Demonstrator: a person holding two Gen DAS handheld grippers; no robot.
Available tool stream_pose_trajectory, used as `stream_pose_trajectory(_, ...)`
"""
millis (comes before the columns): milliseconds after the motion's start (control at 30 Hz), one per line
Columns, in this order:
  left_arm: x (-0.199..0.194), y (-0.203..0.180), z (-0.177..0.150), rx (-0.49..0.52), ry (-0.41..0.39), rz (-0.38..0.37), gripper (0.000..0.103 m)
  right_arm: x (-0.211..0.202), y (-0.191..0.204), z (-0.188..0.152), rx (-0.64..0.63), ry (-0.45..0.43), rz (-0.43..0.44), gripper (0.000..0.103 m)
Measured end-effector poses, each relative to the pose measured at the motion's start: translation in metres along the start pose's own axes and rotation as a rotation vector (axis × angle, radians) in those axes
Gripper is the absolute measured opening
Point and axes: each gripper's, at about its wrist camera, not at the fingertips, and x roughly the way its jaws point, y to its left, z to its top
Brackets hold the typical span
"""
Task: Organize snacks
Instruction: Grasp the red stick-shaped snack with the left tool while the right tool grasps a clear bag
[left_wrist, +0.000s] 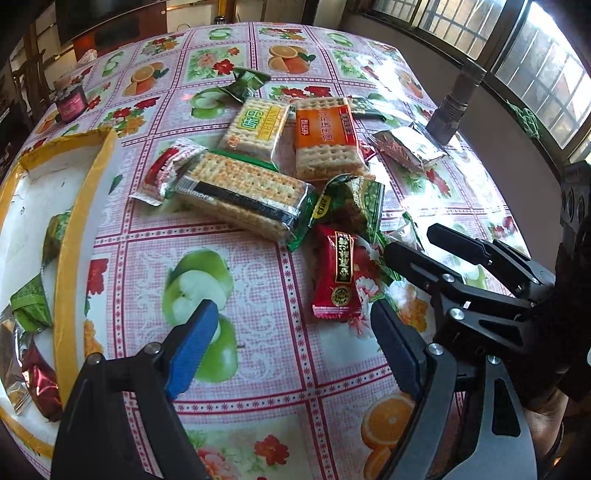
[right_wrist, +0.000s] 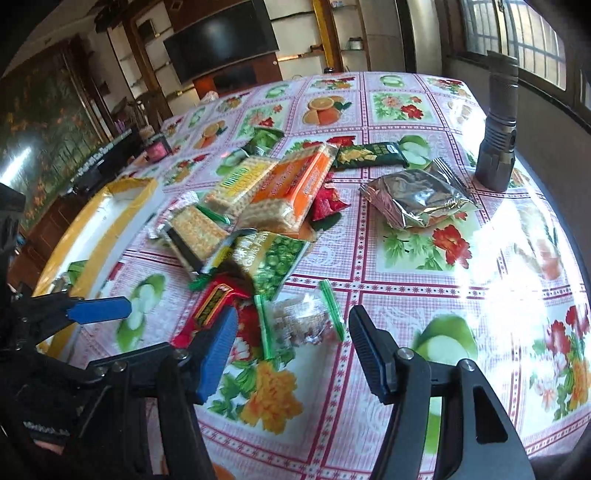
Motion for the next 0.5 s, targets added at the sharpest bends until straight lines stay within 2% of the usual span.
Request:
stream_pose_trajectory(100,0.006,0.001,0.004,-0.003,0.013,0.005,0.085,0.006,-0.002,0.002,-0.011,0.007,-0.018,0.060)
stream_pose_trajectory(133,0.008,0.001,0.005,-0.003,0.016,0.003,0.085,0.006,-0.002,0.003,-0.019,0.004,-0.028,0.047)
stream_pose_trajectory(233,0.016,-0.003,0.010,0.001,0.027,-0.006,0.085,0.004,-0.007,0.003,-0.013,0.000,-0.035,0.041)
stream_pose_trajectory(267,0.019,-0.006,0.012,0.007,0.031,-0.003,0.085,0.001,-0.009,0.002,-0.010,-0.006,-0.040,0.035)
stream_pose_trajectory(433,0.029,-0.017,0.021,0.034,0.014,0.010,0.083,-0.017,-0.027,-0.002,0.038,-0.043,-0.041,0.035)
stream_pose_trajectory(467,0.031,-0.021,0.023,0.043,0.006,0.015,0.080,-0.020,-0.029,-0.004,0.045,-0.050,-0.042,0.035)
stream_pose_trajectory(500,0.032,-0.024,0.024,0.053,-0.001,0.018,0.072,-0.024,-0.032,-0.005,0.054,-0.057,-0.041,0.035)
